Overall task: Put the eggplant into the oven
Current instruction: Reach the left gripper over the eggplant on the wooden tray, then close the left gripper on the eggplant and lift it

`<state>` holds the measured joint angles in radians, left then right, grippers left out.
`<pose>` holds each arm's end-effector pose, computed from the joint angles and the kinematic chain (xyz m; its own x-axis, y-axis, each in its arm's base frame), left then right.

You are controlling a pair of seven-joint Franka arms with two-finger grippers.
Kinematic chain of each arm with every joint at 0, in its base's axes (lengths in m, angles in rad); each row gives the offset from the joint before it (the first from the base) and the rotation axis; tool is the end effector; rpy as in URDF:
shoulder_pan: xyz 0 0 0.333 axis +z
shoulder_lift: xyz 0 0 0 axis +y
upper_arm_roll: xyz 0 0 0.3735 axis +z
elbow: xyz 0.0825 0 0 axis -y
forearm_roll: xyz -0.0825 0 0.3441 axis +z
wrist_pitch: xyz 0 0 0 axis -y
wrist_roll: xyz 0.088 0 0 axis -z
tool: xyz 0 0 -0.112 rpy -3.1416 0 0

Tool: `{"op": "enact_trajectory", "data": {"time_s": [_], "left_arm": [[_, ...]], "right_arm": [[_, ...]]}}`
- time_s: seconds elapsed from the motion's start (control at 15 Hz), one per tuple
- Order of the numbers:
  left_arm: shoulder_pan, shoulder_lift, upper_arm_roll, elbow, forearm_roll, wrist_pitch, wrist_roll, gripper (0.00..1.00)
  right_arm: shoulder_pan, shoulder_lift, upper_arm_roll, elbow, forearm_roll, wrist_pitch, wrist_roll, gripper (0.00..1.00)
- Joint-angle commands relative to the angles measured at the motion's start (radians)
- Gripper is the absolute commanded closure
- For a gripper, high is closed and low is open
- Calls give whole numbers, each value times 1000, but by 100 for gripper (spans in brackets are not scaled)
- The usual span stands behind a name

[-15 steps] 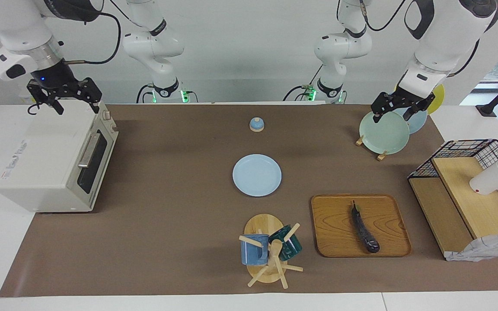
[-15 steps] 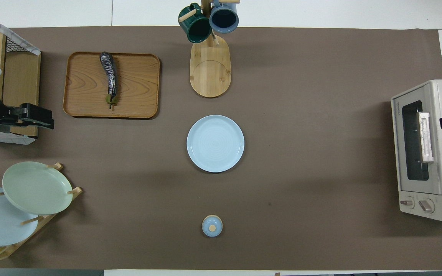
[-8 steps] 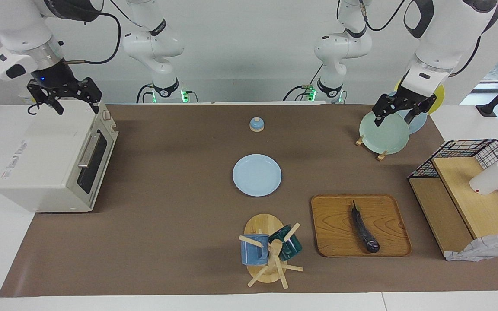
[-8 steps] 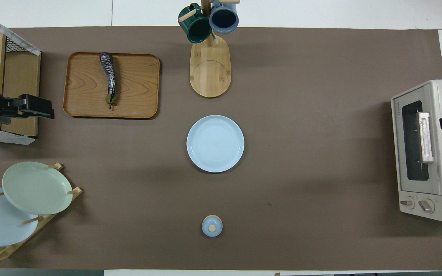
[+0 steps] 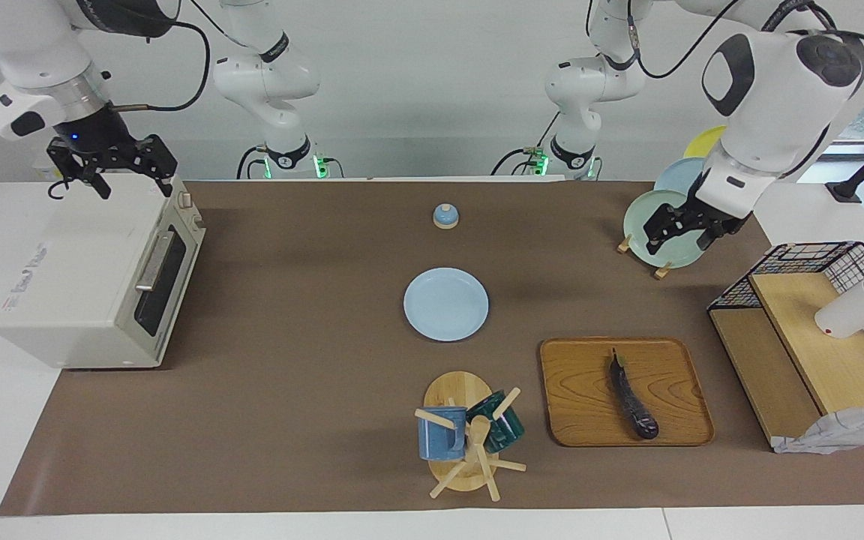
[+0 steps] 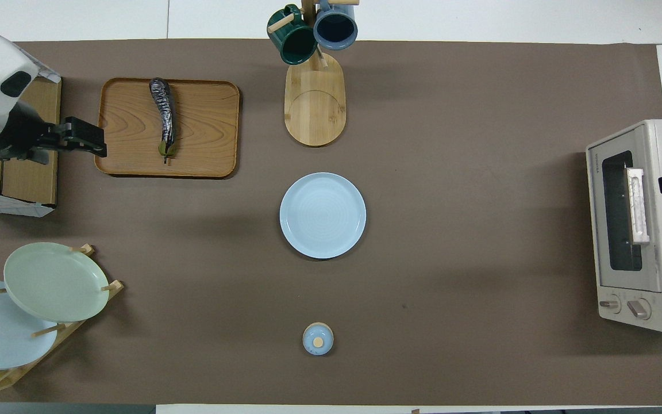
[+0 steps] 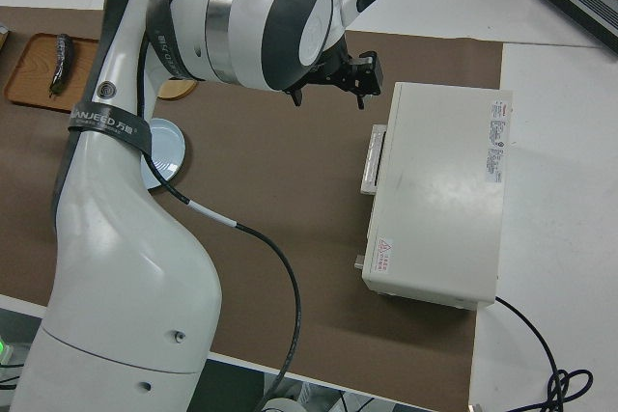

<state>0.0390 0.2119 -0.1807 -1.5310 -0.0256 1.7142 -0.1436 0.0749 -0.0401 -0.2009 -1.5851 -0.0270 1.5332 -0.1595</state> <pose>0.5916 -0.0747 0.5906 0.9994 0.0083 -0.0343 0.0103 -0.9982 0.0587 0.4916 -0.0682 0.6874 0.9993 0.0327 -0.0155 0.0330 -0.9993 0.0168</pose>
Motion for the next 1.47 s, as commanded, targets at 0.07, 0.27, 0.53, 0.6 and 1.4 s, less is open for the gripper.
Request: {"op": "enact_trajectory", "data": {"time_s": [0.07, 0.27, 0.53, 0.6, 1.4], "left_arm": [[-40, 182, 3, 106, 1, 89, -13, 0], [-82, 291, 1, 120, 94, 168, -7, 0], [-79, 405, 4, 172, 101, 263, 45, 0], [-73, 417, 6, 170, 101, 298, 61, 0], [-51, 422, 10, 38, 121, 519, 61, 0]], "right_arm": [[2, -9, -3, -10, 16, -10, 15, 0], [0, -9, -3, -10, 16, -10, 14, 0], [2, -9, -3, -10, 16, -10, 15, 0], [0, -9, -3, -10, 16, -10, 15, 0], [0, -9, -3, -10, 16, -10, 15, 0]]}}
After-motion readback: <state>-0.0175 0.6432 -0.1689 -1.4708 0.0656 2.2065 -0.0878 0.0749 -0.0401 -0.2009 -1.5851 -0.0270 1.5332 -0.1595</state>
